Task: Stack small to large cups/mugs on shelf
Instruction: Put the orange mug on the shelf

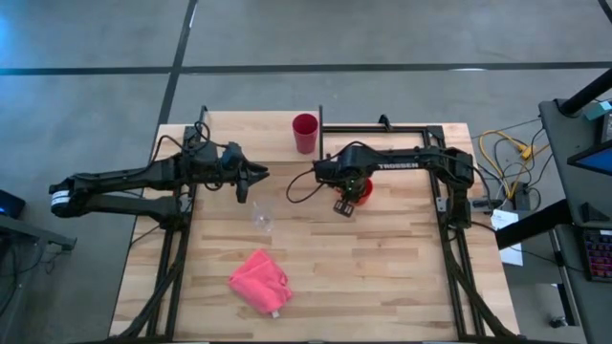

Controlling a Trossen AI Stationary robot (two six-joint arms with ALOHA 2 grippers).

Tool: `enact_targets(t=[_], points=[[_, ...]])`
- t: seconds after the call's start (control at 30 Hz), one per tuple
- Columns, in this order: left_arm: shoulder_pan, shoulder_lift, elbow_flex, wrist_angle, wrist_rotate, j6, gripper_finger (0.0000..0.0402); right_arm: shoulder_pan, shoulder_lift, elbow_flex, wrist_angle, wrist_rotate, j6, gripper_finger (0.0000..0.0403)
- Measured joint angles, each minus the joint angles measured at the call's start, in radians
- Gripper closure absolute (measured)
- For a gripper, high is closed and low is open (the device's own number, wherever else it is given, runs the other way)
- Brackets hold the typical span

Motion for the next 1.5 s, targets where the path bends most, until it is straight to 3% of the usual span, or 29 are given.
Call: enact_targets(t=[0.3, 0.57, 0.73, 0.87, 1.23, 1.5], points=[[0.0, 0.0, 0.0, -0.004, 0.0, 0.0, 0.0327, 0.016, -0.016, 0.301, -0.041, -0.016, -0.009, 0.0393], [0.0, 0.0, 0.0, 0.047, 0.0, 0.0, 0.0327, 0.016, -0.016, 0.533, 0.021, -0.117, -0.045, 0.0394], [0.0, 0.0, 0.0, 0.133, 0.0, 0.041, 0.0327, 0.019, 0.009, 0.566, 0.053, -0.133, -0.062, 0.0394], [0.0, 0.0, 0.002, 0.137, 0.0, 0.06, 0.0327, 0.023, 0.044, 0.563, 0.079, -0.191, -0.08, 0.0394], [0.0, 0.057, 0.002, 0.139, 0.05, 0.058, 0.0327, 0.028, 0.095, 0.565, 0.222, -0.216, -0.098, 0.0394], [0.0, 0.108, 0.016, 0.159, 0.071, 0.057, 0.0326, 0.034, 0.095, 0.565, 0.208, -0.224, -0.095, 0.0394]])
